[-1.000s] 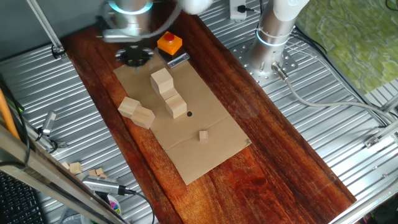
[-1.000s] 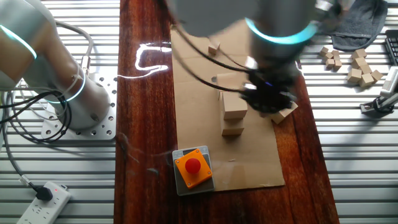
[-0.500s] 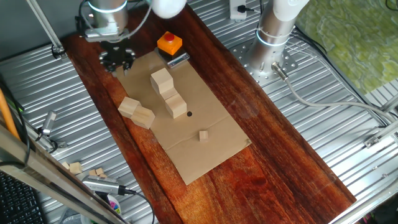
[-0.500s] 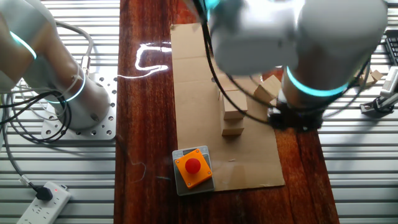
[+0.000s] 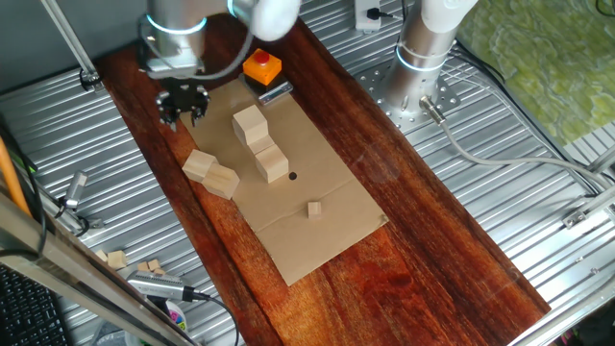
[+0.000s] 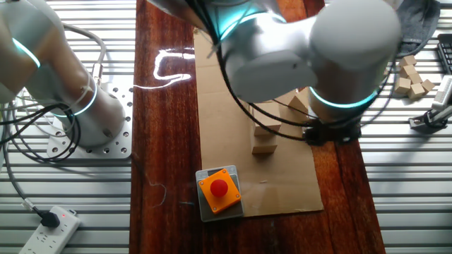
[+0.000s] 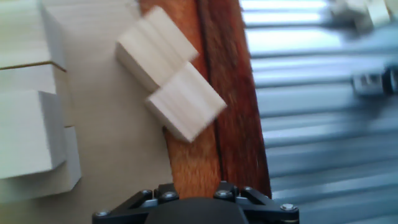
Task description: Stack the blocks into a pyramid shape
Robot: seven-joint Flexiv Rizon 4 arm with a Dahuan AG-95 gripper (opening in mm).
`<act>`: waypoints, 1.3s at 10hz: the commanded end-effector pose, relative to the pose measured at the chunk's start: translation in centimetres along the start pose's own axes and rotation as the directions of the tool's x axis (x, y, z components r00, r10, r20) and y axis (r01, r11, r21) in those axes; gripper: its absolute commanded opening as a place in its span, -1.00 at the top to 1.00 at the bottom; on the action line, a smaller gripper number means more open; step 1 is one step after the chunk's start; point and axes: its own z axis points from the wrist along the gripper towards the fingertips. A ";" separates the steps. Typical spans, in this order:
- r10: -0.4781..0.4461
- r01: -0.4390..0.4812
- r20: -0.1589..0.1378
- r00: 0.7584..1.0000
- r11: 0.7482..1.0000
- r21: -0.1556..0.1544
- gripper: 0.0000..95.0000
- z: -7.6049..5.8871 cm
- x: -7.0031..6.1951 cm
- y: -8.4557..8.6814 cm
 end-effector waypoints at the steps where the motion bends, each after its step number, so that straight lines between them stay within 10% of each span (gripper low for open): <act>1: -0.155 0.155 0.045 0.987 0.988 -0.004 0.20 0.3 -1.6 -0.1; 4: -0.254 0.254 0.117 0.960 0.967 0.020 0.20 0.3 -2.1 0.0; 6: -0.301 0.301 0.125 0.946 0.953 0.013 0.20 0.3 -2.5 0.0; 7: -0.319 0.321 0.120 0.940 0.947 0.004 -0.20 0.3 -2.7 0.1; 13: -0.366 0.376 0.135 0.921 0.925 -0.055 -0.20 0.8 -4.1 0.2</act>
